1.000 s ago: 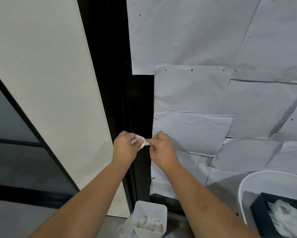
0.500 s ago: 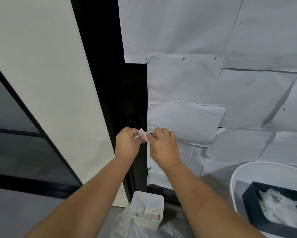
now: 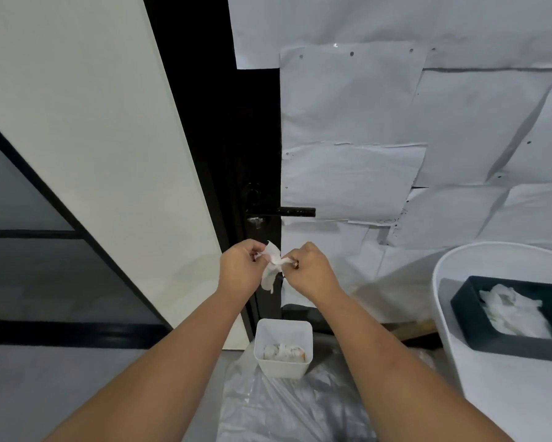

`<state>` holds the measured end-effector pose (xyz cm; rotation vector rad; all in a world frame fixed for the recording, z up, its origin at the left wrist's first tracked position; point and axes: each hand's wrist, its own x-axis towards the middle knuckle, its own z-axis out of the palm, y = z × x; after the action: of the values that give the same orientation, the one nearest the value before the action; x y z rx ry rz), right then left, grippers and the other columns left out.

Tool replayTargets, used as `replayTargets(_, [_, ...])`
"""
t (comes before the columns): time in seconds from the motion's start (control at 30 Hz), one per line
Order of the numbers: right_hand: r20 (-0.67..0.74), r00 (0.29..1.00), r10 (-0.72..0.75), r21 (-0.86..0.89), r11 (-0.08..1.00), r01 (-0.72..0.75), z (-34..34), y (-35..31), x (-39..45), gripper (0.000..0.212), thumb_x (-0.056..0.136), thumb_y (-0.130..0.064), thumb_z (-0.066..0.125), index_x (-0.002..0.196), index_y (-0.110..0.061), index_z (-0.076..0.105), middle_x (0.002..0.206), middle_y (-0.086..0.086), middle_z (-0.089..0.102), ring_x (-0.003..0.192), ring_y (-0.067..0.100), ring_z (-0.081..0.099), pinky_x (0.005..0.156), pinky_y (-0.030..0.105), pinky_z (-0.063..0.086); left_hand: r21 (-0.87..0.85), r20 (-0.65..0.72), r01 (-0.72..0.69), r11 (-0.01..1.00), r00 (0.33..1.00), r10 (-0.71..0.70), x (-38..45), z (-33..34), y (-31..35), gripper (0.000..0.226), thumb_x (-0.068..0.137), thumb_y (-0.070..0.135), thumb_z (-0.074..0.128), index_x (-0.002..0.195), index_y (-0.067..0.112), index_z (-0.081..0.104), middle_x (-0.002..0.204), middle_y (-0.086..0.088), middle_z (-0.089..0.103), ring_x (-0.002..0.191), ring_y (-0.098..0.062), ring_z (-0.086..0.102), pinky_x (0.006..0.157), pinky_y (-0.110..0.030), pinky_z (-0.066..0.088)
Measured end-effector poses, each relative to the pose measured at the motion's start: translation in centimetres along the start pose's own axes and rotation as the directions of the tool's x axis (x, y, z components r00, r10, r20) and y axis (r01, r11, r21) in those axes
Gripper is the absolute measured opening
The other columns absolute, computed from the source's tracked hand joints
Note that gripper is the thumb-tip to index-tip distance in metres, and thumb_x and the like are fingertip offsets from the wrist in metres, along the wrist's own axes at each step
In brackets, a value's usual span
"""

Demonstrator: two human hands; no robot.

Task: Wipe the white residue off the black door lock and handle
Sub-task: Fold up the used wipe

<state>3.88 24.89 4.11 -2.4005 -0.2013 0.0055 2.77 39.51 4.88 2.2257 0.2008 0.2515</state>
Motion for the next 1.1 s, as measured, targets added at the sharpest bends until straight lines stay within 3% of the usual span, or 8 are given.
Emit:
replayTargets(0.2, [0.001, 0.982, 0.186, 0.052, 0.981, -0.186, 3.1, 1.4, -2.7, 0.016, 0.085, -0.015, 0.055, 0.097, -0.013, 0.066, 0.097, 0.006, 0.059, 0.078, 0.015, 0.052, 0.062, 0.018, 0.035, -0.053, 0.103, 0.048, 0.997, 0.994, -0.042, -2.5, 0.9, -3.6, 0.008, 0.083, 0.013, 0.070, 0.090, 0.017, 0.071, 0.088, 0.001, 0.068, 0.081, -0.015, 0.064, 0.076, -0.025, 0.052])
replayTargets(0.43, [0.034, 0.960, 0.277, 0.089, 0.956, -0.279, 5.8, 3.9, -4.6, 0.010, 0.084, -0.013, 0.056, 0.090, -0.014, 0.063, 0.090, 0.001, 0.061, 0.079, 0.013, 0.054, 0.058, 0.011, 0.033, -0.066, 0.206, 0.077, 0.995, 0.977, -0.062, -4.2, 2.8, -7.3, 0.008, 0.080, 0.011, 0.072, 0.083, 0.019, 0.071, 0.084, 0.003, 0.070, 0.077, -0.014, 0.065, 0.072, -0.026, 0.053])
replayTargets(0.83, [0.118, 0.920, 0.374, 0.136, 0.911, -0.388, 12.9, 12.8, -4.9, 0.015, 0.083, -0.007, 0.059, 0.091, -0.012, 0.070, 0.091, 0.000, 0.051, 0.085, 0.019, 0.060, 0.086, 0.024, 0.047, -0.030, 0.267, 0.207, 0.978, 0.944, -0.191, -4.6, 11.2, -14.8, 0.013, 0.081, 0.004, 0.068, 0.085, 0.016, 0.074, 0.087, 0.005, 0.074, 0.081, -0.010, 0.069, 0.081, -0.025, 0.054])
replayTargets(0.93, [0.141, 0.911, 0.388, 0.139, 0.903, -0.406, 15.3, 15.4, -4.7, 0.020, 0.084, -0.004, 0.056, 0.094, -0.013, 0.072, 0.092, -0.002, 0.049, 0.087, 0.017, 0.059, 0.081, 0.016, 0.042, 0.002, 0.272, 0.209, 0.978, 0.941, -0.202, -4.7, 13.9, -17.4, 0.013, 0.082, 0.004, 0.067, 0.089, 0.012, 0.075, 0.093, 0.002, 0.074, 0.087, -0.012, 0.069, 0.084, -0.021, 0.050])
replayTargets(1.1, [0.170, 0.897, 0.409, 0.122, 0.894, -0.431, 19.5, 18.9, -4.0, 0.029, 0.084, 0.004, 0.052, 0.102, -0.005, 0.071, 0.109, 0.013, 0.054, 0.093, 0.025, 0.061, 0.078, 0.006, 0.032, 0.068, 0.278, 0.229, 0.971, 0.931, -0.238, -4.9, 17.6, -20.9, 0.015, 0.084, 0.004, 0.064, 0.092, 0.010, 0.076, 0.098, 0.000, 0.075, 0.091, -0.013, 0.068, 0.081, -0.011, 0.042])
